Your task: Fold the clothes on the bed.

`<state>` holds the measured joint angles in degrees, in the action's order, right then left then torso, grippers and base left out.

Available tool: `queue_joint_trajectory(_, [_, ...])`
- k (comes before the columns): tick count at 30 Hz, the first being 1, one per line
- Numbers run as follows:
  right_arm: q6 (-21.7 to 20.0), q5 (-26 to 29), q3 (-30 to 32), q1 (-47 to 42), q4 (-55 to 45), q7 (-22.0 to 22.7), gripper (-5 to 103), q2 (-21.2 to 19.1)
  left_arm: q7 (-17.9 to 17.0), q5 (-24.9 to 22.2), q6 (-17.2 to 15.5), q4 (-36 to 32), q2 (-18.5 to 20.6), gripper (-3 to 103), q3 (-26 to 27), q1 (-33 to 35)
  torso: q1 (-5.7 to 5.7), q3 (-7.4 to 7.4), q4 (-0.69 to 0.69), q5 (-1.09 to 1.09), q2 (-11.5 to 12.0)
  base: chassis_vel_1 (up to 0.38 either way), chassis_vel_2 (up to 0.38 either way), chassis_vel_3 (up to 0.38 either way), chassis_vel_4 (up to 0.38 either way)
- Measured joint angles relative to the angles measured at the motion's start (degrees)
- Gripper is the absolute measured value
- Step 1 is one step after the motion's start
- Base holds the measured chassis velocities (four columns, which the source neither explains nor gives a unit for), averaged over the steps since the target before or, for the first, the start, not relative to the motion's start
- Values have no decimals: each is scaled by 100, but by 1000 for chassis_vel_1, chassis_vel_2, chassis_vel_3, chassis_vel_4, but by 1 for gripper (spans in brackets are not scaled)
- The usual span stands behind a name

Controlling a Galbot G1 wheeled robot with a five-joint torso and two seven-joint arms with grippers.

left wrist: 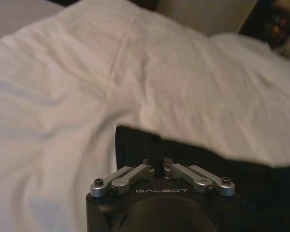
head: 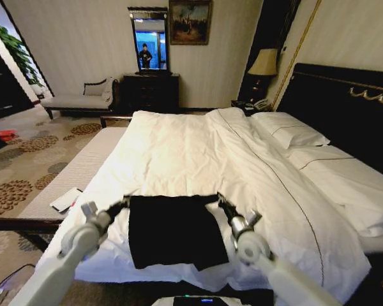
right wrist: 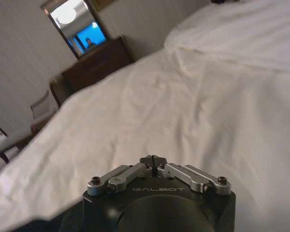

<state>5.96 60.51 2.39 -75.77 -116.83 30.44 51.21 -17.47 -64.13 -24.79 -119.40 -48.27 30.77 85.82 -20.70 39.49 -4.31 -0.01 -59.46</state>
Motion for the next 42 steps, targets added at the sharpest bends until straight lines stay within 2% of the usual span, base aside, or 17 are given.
queue_joint_trajectory(10, [-9, -685, -92, -617, 268, 3, 0, 214, -120, 657, -72, -26, -175, 2, -149, 407, -1, 1, -2, 1, 0, 0, 0, 0, 0])
queue_joint_trajectory(12, [2, -1081, -132, -626, 338, -73, 10, 279, -206, 629, -157, -37, -197, 7, -126, 411, -2, 2, -2, 0, 0, 0, 0, 0, 0])
queue_joint_trajectory(14, [19, -1148, -147, -624, 338, -106, 10, 294, -204, 599, -192, -76, -207, 7, -106, 427, -2, 2, -3, 0, 0, 0, 0, 0, 0])
queue_joint_trajectory(17, [138, -1306, -200, -628, 244, -230, 16, 328, -57, 587, -441, -397, -204, 18, 29, 623, -3, 2, -2, 0, 1, 0, 0, 0, 0])
queue_joint_trajectory(18, [194, -1346, -192, -635, 180, -294, 27, 336, 25, 591, -536, -542, -200, 23, 140, 722, -2, 2, -3, 1, 1, 0, 0, 0, 0])
queue_joint_trajectory(20, [259, -1391, -152, -644, 88, -378, 32, 345, 163, 581, -644, -750, -199, 28, 345, 841, -2, 2, -1, 1, 1, 0, 0, 0, 0])
queue_joint_trajectory(22, [392, -1411, -1, -644, -130, -569, 44, 357, 330, 343, -812, -1080, -214, 40, 784, 918, -2, 2, 0, 0, 1, 0, 0, 0, 0])
queue_joint_trajectory(24, [462, -1196, 222, -595, -378, -670, 54, 368, 408, -268, -1026, -1319, -237, 44, 1310, 721, -2, 2, -1, 2, 1, 0, 0, 0, 0])
queue_joint_trajectory(25, [462, -1196, 222, -595, -378, -670, 54, 368, 408, -268, -1026, -1319, -237, 44, 1310, 721, -2, 2, -1, 2, 1, 0, 0, 0, 0])
queue_joint_trajectory(27, [467, -960, 397, -520, -469, -689, 60, 382, 402, -835, -1190, -1331, -246, 56, 1572, 431, -2, 2, -3, 1, 1, 0, 0, 0, 0])
queue_joint_trajectory(29, [466, -810, 530, -446, -450, -690, 71, 392, 392, -1209, -1290, -1158, -260, 66, 1684, 104, -2, 2, -3, 1, 1, 0, 0, 0, 0])
queue_joint_trajectory(30, [466, -810, 530, -446, -450, -690, 71, 392, 392, -1209, -1290, -1158, -260, 66, 1684, 104, -2, 2, -3, 1, 1, 0, 0, 0, 0])
queue_joint_trajectory(32, [456, -726, 585, -394, -361, -690, 82, 412, 339, -1331, -1298, -744, -337, 78, 1587, -233, -2, 2, -2, 3, 1, 0, 0, 0, 0])
queue_joint_trajectory(33, [446, -704, 590, -374, -313, -688, 86, 425, 295, -1383, -1307, -520, -388, 78, 1517, -373, -2, 2, -2, 2, 1, 0, 0, 0, 0])
queue_joint_trajectory(35, [433, -694, 590, -358, -260, -686, 86, 442, 246, -1474, -1347, -240, -459, 84, 1422, -553, -2, 2, -2, -1, 1, 0, 0, 0, 0])
queue_joint_trajectory(37, [397, -692, 559, -327, -131, -675, 96, 488, 199, -1688, -1479, 340, -662, 94, 1203, -935, -3, 3, -2, 1, 1, 0, 0, 0, 0])
queue_joint_trajectory(42, [353, -710, 490, -294, 96, -649, 100, 584, 382, -1608, -1687, 1382, -1159, 100, 850, -1565, -3, 3, -4, 0, 1, 0, 0, 0, 0])
